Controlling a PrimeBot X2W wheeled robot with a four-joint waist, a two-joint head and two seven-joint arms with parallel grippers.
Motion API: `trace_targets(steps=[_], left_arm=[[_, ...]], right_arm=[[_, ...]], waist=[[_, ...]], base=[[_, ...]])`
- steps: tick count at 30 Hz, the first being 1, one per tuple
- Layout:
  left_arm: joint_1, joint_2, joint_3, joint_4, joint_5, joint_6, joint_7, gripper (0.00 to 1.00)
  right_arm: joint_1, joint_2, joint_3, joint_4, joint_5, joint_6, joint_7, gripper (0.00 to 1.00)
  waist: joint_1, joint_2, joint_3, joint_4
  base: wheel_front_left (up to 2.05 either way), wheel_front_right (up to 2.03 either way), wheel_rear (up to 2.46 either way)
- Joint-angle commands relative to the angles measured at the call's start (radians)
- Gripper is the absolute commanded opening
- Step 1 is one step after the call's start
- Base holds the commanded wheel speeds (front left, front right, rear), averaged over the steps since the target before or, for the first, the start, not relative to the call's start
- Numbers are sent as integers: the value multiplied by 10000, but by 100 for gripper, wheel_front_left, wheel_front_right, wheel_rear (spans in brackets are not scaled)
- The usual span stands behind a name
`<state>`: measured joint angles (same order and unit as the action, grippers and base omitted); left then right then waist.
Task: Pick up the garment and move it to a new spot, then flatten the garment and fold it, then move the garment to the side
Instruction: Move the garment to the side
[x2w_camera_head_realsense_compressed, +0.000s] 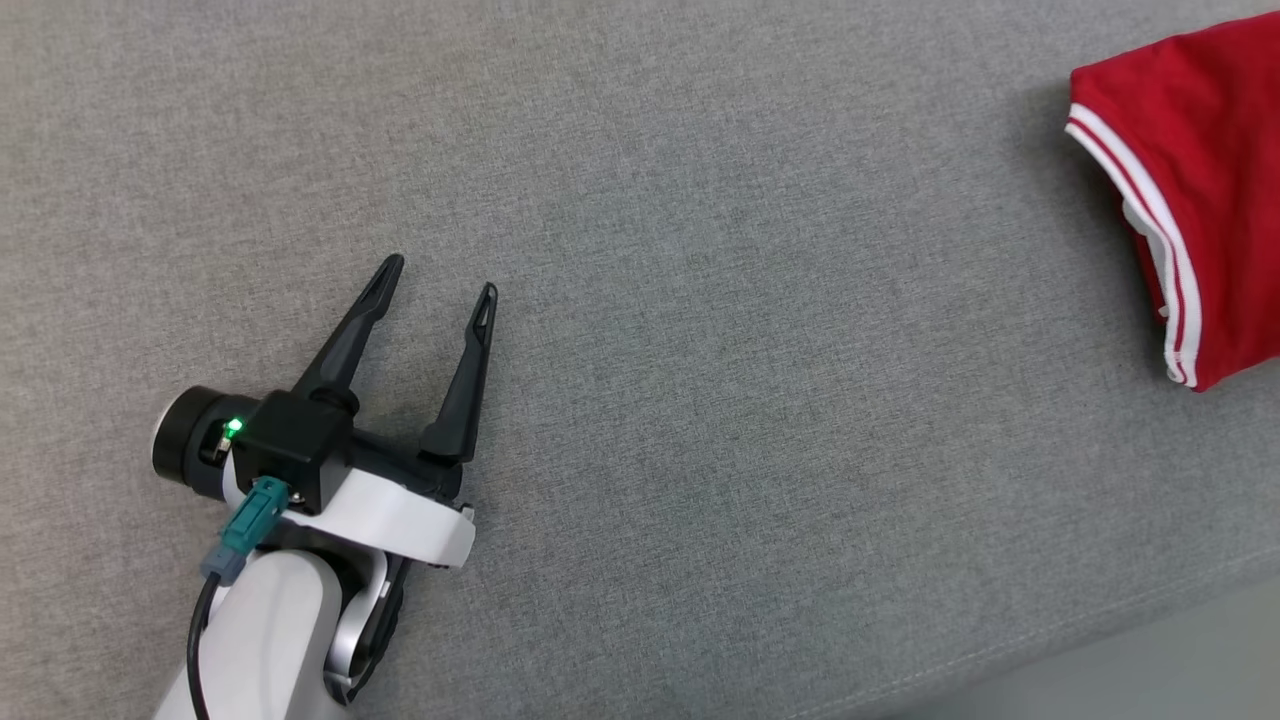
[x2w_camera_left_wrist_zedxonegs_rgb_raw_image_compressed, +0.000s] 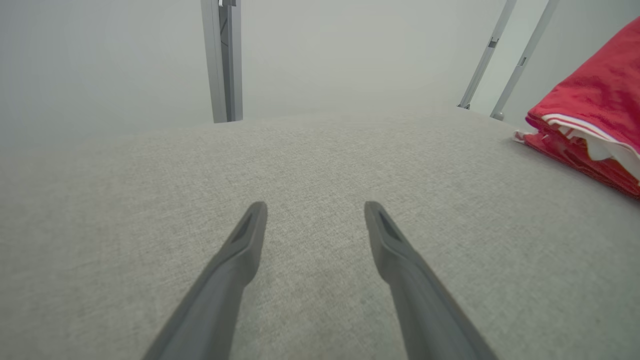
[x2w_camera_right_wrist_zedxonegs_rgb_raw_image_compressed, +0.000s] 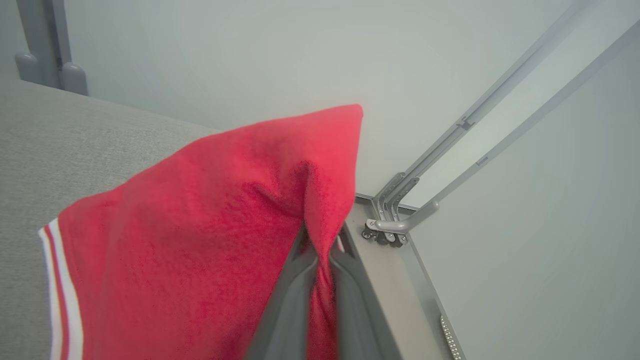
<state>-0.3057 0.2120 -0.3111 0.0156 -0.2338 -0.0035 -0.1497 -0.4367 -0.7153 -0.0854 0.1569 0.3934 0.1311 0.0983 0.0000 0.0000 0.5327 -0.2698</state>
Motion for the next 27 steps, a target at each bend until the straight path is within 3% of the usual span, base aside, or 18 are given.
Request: trace_targets(steps=[1,3,14,20,27], left_arm=[[-203,74,-3,-30,61,-48,21,100],[-271,87,-42,-49,62,-52,27,100],[-202,178,58,82,-125,52,-174,100],[-153,202,128,211,-102,164,-323,100],[-75,275,339,187,-162,385,-561,100]], right_arm=[[-216,72,-18,201,-213,-2,-179,41],[-531,288,6,598,-570,-1,-500,100],[-779,1238,-591,1455,-1764,-1,-1223,100],[-336,2341,-1104,397,-1555,-1,-2420,100],[345,3578,-1005,-781,-1236,-1,-3012,100]], waist=[[0,0,78,12],[0,0,168,56],[0,0,276,253],[0,0,-212,336],[0,0,-896,620]], base=[[0,0,0],[0,0,0],[0,0,0],[0,0,0],[0,0,0]])
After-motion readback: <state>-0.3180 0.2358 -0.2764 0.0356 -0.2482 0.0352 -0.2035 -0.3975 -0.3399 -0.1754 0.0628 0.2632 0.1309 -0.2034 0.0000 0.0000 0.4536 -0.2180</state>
